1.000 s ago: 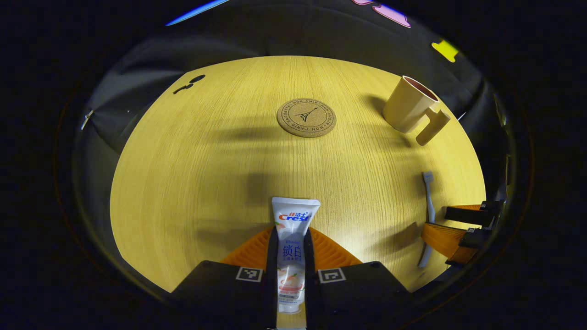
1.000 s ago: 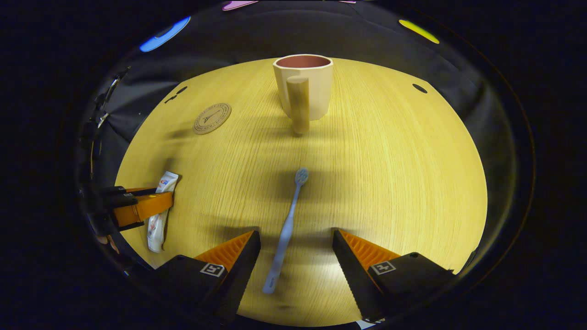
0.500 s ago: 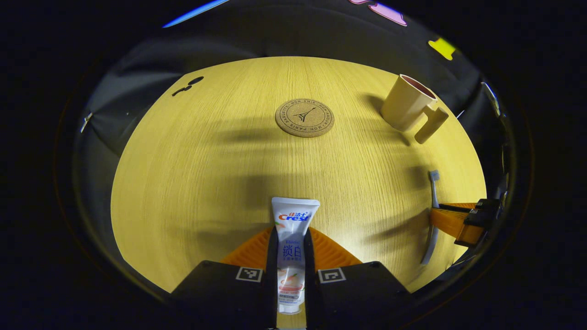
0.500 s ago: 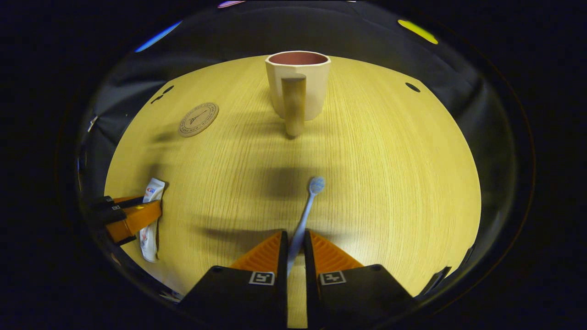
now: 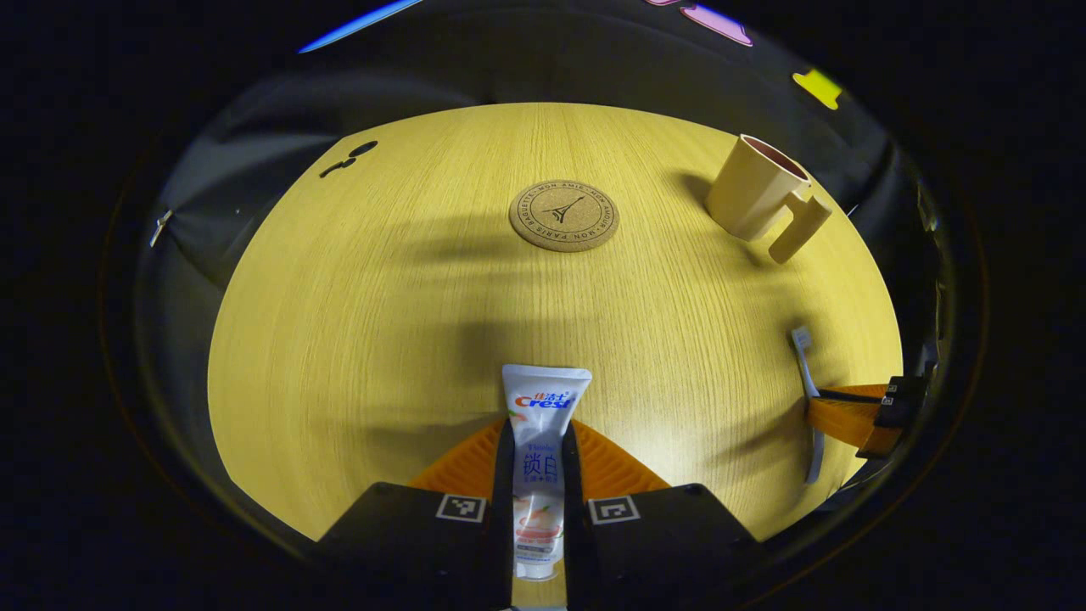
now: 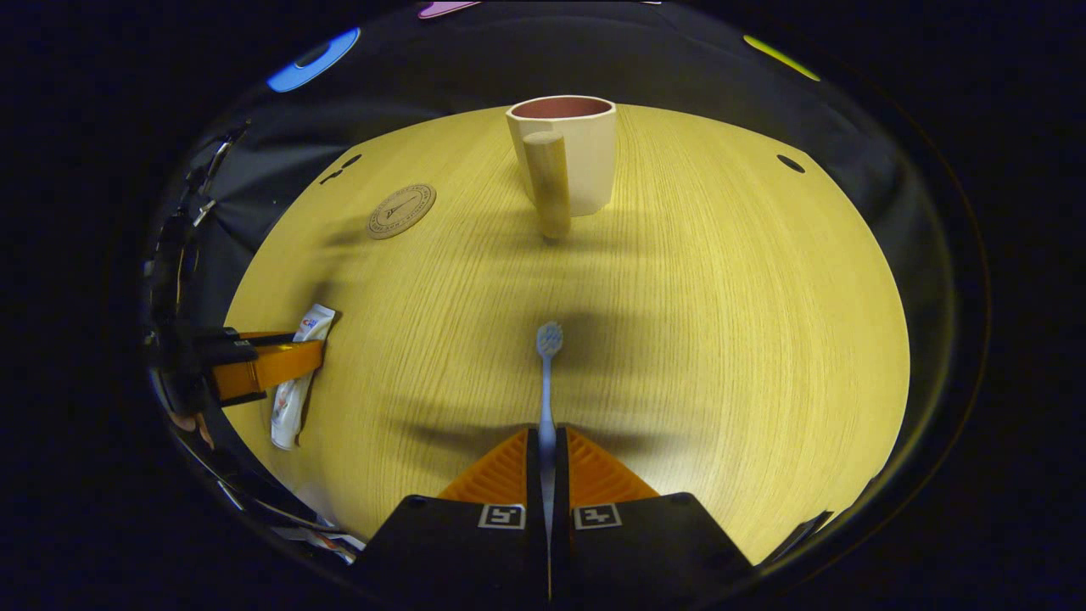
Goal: Put the toothbrush and toothpaste on the desktop into the cup, then pick up the cup and place it on the coaster on the desktop.
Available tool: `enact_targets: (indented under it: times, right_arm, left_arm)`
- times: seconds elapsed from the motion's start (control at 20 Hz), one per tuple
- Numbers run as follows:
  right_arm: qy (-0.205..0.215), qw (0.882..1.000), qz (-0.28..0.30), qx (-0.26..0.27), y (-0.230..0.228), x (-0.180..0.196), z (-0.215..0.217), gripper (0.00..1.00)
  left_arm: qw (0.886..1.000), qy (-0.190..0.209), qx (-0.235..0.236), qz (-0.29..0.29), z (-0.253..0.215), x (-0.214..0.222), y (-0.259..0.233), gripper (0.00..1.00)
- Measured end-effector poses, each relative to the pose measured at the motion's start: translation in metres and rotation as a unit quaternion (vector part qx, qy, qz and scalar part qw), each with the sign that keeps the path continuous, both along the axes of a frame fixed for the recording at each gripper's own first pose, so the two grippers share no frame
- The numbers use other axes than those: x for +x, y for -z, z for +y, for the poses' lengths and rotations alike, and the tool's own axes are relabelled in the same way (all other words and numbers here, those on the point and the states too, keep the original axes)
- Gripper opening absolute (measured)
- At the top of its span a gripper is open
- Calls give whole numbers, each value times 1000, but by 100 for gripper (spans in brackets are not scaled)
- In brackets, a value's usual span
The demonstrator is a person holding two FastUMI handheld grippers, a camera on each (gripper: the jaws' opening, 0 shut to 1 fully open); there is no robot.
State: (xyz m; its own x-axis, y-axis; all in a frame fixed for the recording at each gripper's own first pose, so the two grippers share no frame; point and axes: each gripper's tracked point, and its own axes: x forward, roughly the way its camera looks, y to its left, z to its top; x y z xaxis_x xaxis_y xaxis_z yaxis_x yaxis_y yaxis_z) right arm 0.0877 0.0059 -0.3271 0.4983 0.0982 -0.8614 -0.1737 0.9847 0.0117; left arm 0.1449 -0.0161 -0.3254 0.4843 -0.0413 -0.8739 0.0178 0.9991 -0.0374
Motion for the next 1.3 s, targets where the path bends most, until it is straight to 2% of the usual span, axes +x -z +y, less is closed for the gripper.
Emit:
enact_targets:
  times: [0.05, 0.1, 0.15, 0.25, 0.3, 0.35, 0.4, 0.65, 1.0, 1.3]
  right_arm:
    - [-1, 1000, -7, 2, -3, 1, -4, 12]
    - [-1, 1000, -13, 5, -8, 2, -6, 12]
    - [0, 1000, -17, 11, -12, 3, -8, 6]
    - [6, 999, -26, 23, -23, 2, -12, 6]
    - [6, 999, -31, 26, -28, 2, -13, 6]
    - [4, 999, -36, 28, -33, 2, -14, 6]
    - [3, 999, -42, 30, -38, 3, -15, 6]
    - [-2, 996, -74, 50, -72, 8, -15, 6]
    - [-1, 989, -126, 74, -114, 10, -25, 6]
    - [-5, 983, -163, 83, -154, 9, -37, 6]
  left_arm:
    - [1000, 0, 0, 0, 0, -1, 0, 30]
    - [1000, -1, -1, 2, 0, -3, -1, 30]
    - [1000, -3, -3, 2, 0, -4, -1, 30]
    - [1000, -12, -7, 5, 1, -7, 0, 29]
    - [1000, -16, -9, 7, 1, -8, 1, 35]
    - [1000, -20, -11, 7, 2, -10, 1, 29]
    - [1000, -24, -12, 5, 4, -12, -2, 28]
    - [999, -37, -28, -28, 3, -17, -30, 28]
    - [989, -41, -69, -122, -16, 1, -110, 28]
    - [970, -6, -94, -224, -59, 50, -205, 28]
